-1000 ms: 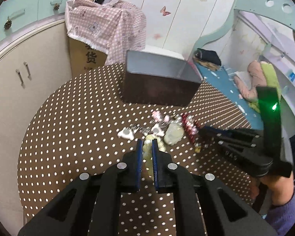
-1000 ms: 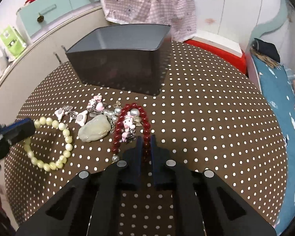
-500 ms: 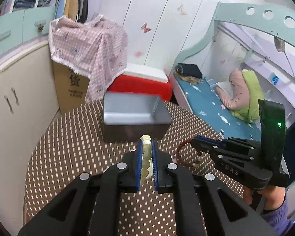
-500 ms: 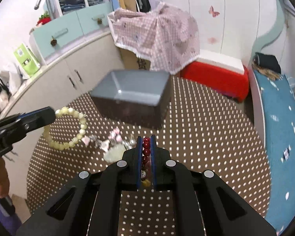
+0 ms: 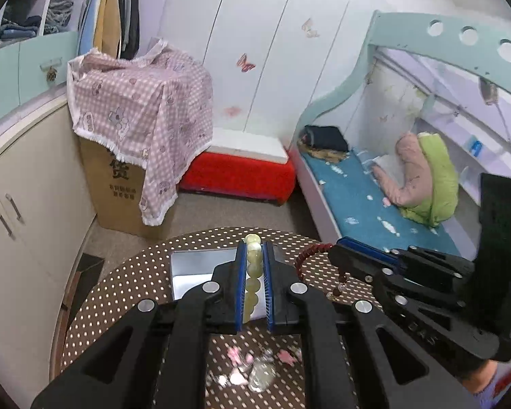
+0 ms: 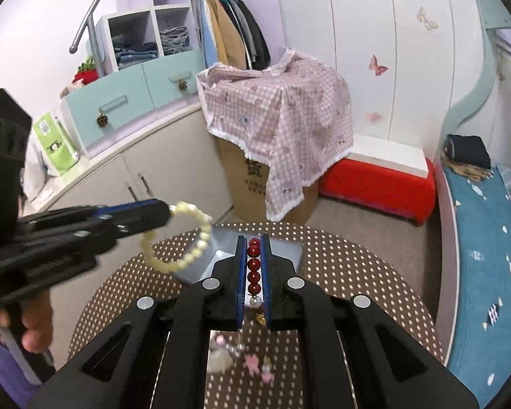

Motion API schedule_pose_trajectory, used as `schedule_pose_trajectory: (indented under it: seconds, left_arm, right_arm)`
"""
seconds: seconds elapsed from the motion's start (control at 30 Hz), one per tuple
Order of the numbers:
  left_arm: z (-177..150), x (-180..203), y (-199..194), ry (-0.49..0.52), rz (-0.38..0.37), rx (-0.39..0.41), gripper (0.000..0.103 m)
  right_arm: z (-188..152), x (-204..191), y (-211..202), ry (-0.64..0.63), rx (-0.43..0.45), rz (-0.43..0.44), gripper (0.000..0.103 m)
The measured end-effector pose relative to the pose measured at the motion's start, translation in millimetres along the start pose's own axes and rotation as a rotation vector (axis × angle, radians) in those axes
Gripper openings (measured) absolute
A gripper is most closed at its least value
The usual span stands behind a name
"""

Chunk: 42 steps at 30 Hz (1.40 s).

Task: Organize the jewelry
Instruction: 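Lift and carry both bracelets over the open grey tin, then open both tools to drop the bracelets into the tin, then withdraw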

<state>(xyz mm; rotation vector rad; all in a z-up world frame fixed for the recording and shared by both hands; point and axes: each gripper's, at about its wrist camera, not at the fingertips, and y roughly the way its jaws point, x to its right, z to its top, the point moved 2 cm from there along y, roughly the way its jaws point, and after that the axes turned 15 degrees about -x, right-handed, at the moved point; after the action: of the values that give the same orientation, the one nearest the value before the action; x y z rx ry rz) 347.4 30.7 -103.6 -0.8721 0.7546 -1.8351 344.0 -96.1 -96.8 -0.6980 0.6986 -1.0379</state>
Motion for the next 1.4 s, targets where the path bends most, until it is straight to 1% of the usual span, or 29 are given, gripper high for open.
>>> schedule_pose_trajectory:
  seconds: [0.07,0.13,0.2,0.33,0.43,0.67,0.73,0.77,0.83,0.9,0.93,1.0,1.03,1.07,1.1,1.2,1.27,1.3,1.33,1.4]
  left_arm:
    - [6.1,-8.6,21.8,-0.024,0.007,-0.042,0.008]
    - [6.2,-16.6,45.6,-0.032,0.022,-0.088,0.008]
    - [2.7,-22.4,64.6,-0.035,0.043,-0.132,0.008]
    - [-7.4,-33.9,91.3,-0.047,0.068,-0.189,0.008]
    - [-13.3,-35.8,102.1,-0.041,0.078,-0.219,0.008]
    - [-18.3,-34.8,104.4,-0.036,0.103,-0.223,0.009]
    - [-19.8,-33.2,103.1,-0.041,0.105,-0.221,0.017]
    - [-20.5,-33.5,100.7,-0.046,0.105,-0.213,0.028]
    - [-23.5,-31.9,91.2,-0.058,0.111,-0.182,0.042]
    - [-23.9,-28.5,83.5,-0.052,0.113,-0.167,0.043]
    - [-24.0,-27.0,79.4,-0.050,0.115,-0.160,0.044]
    - [-26.0,-23.5,64.0,-0.050,0.130,-0.123,0.054]
    - [-26.5,-22.6,57.8,-0.054,0.137,-0.106,0.057]
    - [-29.0,-20.9,47.4,-0.059,0.149,-0.078,0.061]
    - [-32.6,-19.2,35.1,-0.065,0.163,-0.044,0.066]
    - [-43.1,-15.1,8.7,-0.075,0.199,0.020,0.073]
    - [-56.1,-11.2,-13.3,-0.081,0.236,0.073,0.079]
    - [-63.3,-8.7,-23.5,-0.086,0.257,0.104,0.082]
    - [-71.4,-6.2,-33.5,-0.090,0.279,0.134,0.083]
    - [-83.6,-3.1,-45.9,-0.093,0.303,0.169,0.084]
  right_arm:
    - [6.2,2.8,19.1,0.012,-0.028,0.003,0.008]
    - [4.8,6.5,38.8,0.025,-0.054,0.002,0.008]
    - [0.0,9.4,56.5,0.034,-0.083,0.009,0.008]
    - [-9.0,14.6,90.7,0.045,-0.149,0.004,0.008]
    - [-15.9,18.7,107.1,0.055,-0.177,-0.001,0.008]
    - [-28.0,22.3,119.0,0.066,-0.208,0.005,0.009]
    - [-29.8,19.6,116.2,0.060,-0.204,-0.008,0.010]
    - [-30.3,18.4,113.9,0.060,-0.196,-0.012,0.010]
    - [-30.1,18.3,106.5,0.067,-0.185,-0.012,0.010]
    - [-29.2,18.8,97.4,0.076,-0.168,-0.024,0.011]
    - [-29.6,19.2,92.6,0.078,-0.160,-0.027,0.013]
    - [-31.7,20.3,77.6,0.084,-0.130,-0.048,0.030]
    - [-32.7,20.0,69.2,0.085,-0.109,-0.060,0.045]
    - [-34.9,18.4,56.5,0.082,-0.077,-0.077,0.048]
    - [-36.4,17.9,48.6,0.079,-0.064,-0.087,0.048]
    - [-45.4,12.8,15.9,0.069,-0.007,-0.116,0.049]
    - [-54.0,7.7,-6.7,0.061,0.037,-0.146,0.056]
    - [-58.4,5.9,-17.4,0.061,0.059,-0.147,0.057]
    - [-61.4,4.2,-24.7,0.059,0.069,-0.148,0.058]
    - [-72.6,-2.1,-40.9,0.050,0.094,-0.162,0.059]
